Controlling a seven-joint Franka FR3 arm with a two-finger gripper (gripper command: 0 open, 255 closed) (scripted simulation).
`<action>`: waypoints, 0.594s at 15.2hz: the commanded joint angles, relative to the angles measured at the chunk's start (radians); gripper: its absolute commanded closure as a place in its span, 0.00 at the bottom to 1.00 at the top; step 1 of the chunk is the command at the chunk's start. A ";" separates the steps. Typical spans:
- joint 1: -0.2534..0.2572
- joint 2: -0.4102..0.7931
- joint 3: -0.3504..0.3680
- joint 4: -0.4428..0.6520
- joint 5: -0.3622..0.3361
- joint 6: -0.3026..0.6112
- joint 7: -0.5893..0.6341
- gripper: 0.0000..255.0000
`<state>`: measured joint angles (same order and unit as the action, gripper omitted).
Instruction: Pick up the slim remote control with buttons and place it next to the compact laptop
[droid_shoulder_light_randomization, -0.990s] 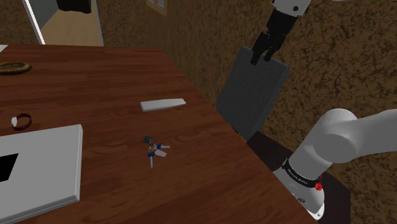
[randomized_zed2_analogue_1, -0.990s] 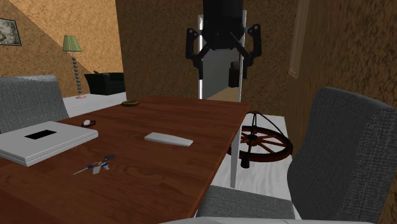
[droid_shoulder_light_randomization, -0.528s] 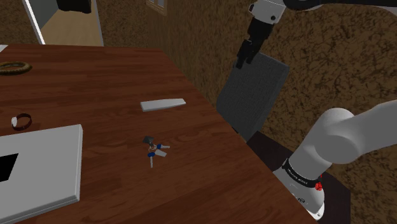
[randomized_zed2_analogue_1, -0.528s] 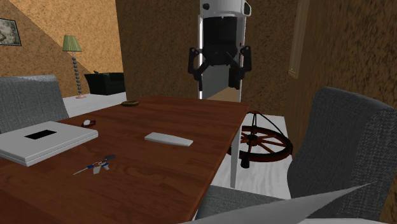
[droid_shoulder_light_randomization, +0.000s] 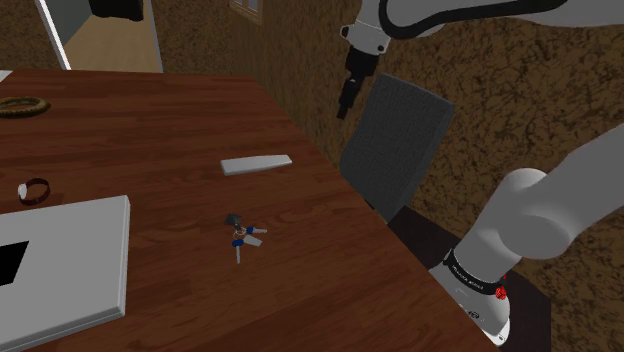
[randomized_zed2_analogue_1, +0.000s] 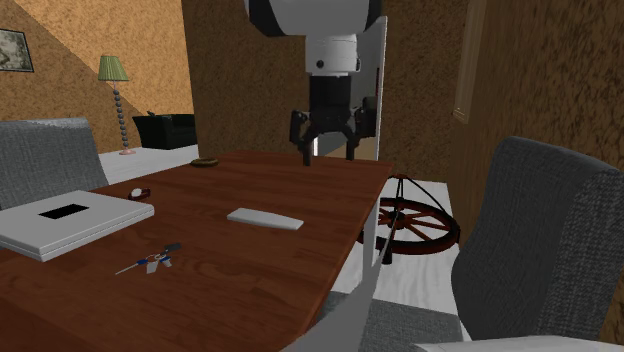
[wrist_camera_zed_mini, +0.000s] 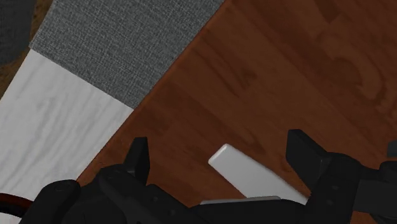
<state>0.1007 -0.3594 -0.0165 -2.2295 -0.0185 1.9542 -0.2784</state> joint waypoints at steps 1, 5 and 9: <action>0.017 0.075 -0.007 0.039 0.003 0.028 -0.072 0.00; 0.047 0.221 -0.004 0.121 0.015 0.078 -0.200 0.00; 0.072 0.363 0.010 0.212 0.023 0.112 -0.320 0.00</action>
<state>0.1635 -0.0396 -0.0128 -2.0474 0.0025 2.0571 -0.5699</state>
